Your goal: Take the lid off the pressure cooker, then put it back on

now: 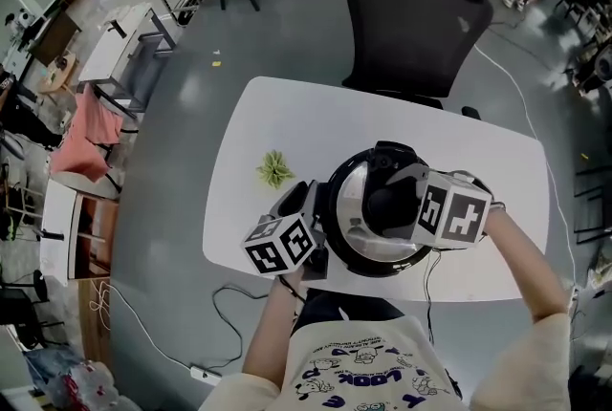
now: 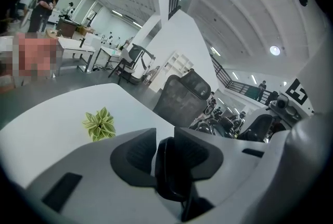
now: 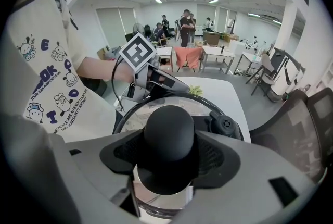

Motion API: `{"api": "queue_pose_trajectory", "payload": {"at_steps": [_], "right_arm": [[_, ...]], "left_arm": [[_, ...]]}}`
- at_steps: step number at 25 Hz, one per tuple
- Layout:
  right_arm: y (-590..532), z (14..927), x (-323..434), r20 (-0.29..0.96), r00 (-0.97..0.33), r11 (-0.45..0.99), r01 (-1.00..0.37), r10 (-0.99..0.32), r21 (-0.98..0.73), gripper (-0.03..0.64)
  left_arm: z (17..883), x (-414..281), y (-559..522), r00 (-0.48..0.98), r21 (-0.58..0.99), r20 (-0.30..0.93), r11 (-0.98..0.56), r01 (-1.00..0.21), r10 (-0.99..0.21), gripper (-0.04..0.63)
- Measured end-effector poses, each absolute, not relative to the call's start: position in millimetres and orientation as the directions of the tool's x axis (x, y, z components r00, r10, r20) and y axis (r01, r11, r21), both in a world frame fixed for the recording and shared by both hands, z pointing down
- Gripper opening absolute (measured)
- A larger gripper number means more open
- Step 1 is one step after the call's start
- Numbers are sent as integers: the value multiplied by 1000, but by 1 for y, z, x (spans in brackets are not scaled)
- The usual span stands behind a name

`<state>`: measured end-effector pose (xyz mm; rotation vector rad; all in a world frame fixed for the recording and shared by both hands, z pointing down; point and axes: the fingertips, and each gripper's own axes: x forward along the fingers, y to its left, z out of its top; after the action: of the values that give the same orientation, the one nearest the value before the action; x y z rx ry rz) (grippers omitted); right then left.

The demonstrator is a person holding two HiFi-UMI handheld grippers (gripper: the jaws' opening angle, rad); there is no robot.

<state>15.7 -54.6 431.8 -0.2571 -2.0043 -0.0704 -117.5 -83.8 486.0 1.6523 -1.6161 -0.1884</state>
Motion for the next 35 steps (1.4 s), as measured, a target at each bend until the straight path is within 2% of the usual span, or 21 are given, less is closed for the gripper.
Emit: {"api": "queue_pose_trajectory", "payload": {"at_steps": [1,3,9,14,20,26,30,32,35], "right_arm": [[-55,432,15,890,-431,976,210,147,-59,319],[-54,431,14,869,-472,979,196,147,-59,439],[-56,411,8,754,-646,993,84,121,-87,445],[-83,376,12,598,-799,993,-107,-57,-48,433],[-124,339,32,390,-846,915,-402,-364,-18,285],[-139,310,59,259,-753,786,-617,-604,39,175],[-141,290,77,160,-672,682,-731,-723,12,60],[-142,284,85,129,-636,643,-766,-760,11,41],[-143,278,93,103,-602,606,-796,-792,7,23]], "left_arm": [[486,-118,-84,170,613,415,136,-779,-894,107],[483,-120,-83,160,603,412,137,-786,-897,119],[458,-134,-82,113,543,380,122,-831,-918,129],[421,-138,-86,87,466,319,77,-882,-944,130],[364,-129,-96,73,348,218,7,-938,-973,127],[312,-112,-99,77,239,124,-46,-970,-989,100],[287,-106,-98,59,173,69,-47,-984,-996,56],[280,-101,-98,65,152,49,-57,-987,-997,27],[272,-92,-98,75,133,23,-71,-989,-997,17]]}}
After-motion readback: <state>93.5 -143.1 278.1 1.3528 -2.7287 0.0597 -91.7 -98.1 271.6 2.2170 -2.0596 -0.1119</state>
